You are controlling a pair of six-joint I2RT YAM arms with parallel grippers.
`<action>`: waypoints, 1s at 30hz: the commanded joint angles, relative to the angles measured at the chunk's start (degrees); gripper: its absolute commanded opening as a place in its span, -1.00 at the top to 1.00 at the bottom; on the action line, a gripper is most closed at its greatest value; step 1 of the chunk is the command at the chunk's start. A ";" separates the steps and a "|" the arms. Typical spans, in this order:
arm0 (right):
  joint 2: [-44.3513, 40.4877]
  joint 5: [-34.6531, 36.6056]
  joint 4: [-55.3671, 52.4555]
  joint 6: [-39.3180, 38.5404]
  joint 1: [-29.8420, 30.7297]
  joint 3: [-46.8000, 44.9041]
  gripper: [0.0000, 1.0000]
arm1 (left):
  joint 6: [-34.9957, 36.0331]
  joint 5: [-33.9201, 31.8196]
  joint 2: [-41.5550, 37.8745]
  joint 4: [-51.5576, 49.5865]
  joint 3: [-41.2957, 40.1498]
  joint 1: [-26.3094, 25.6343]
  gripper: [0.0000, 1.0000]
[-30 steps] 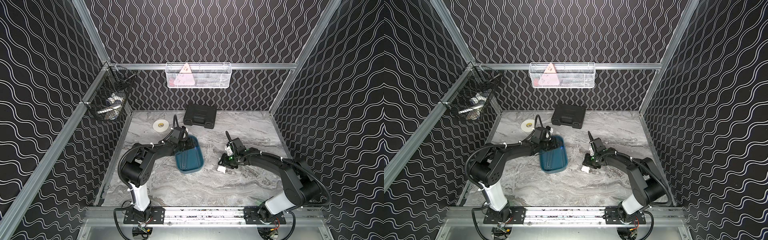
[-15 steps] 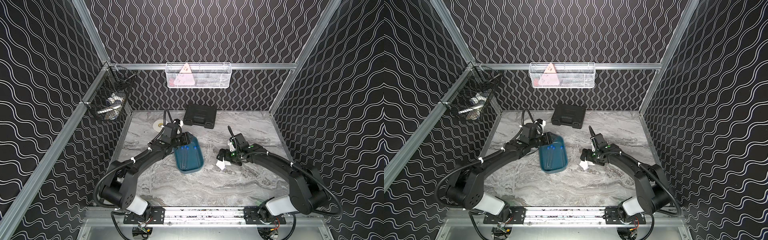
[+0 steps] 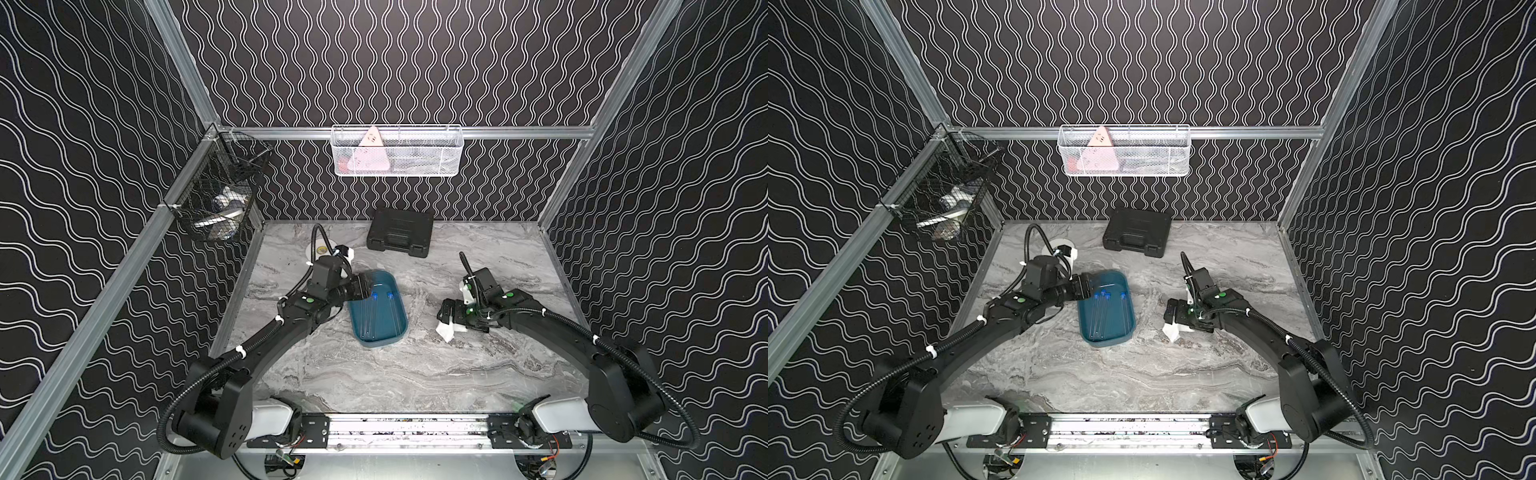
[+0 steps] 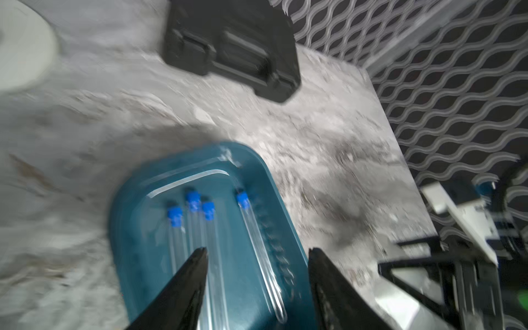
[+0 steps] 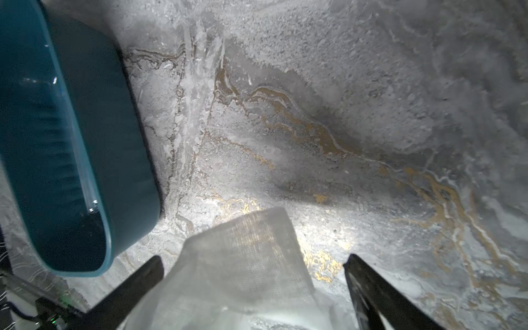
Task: Wipe the exteriors of test tubes
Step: Place the cleaning item at the center of the board.
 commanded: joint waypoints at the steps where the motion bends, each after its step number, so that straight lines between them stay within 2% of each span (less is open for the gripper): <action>1: -1.85 -7.33 6.33 4.20 -0.10 -1.92 -0.99 | 0.25 5.44 -0.91 4.53 -2.26 -5.97 -0.25; 3: -2.15 -8.52 7.59 6.34 -0.09 -1.86 -0.99 | -0.63 4.88 -1.37 7.50 -4.05 -10.94 -0.30; 8: -2.70 -12.23 7.87 8.37 -2.14 0.46 -0.99 | -8.67 6.57 0.30 22.07 -8.59 -16.70 -0.40; 12: -4.29 -13.59 8.12 10.01 -3.79 1.18 -0.99 | -7.61 6.46 4.52 23.48 -5.81 -21.66 -0.48; 17: -6.30 -16.63 9.31 12.31 -5.30 0.25 -0.99 | -9.00 6.64 9.49 31.53 -4.47 -23.62 -0.52; 25: -8.56 -19.36 9.85 13.94 -5.86 -1.00 -0.99 | -9.14 4.22 16.52 35.26 0.20 -25.03 -0.53; 28: -9.25 -19.19 9.45 14.08 -5.90 -1.26 -0.99 | -9.83 3.54 18.98 36.09 1.83 -25.40 -0.31; 30: -9.82 -18.90 9.36 14.16 -6.15 -1.40 -0.99 | -10.84 2.65 20.71 36.52 2.29 -25.65 0.15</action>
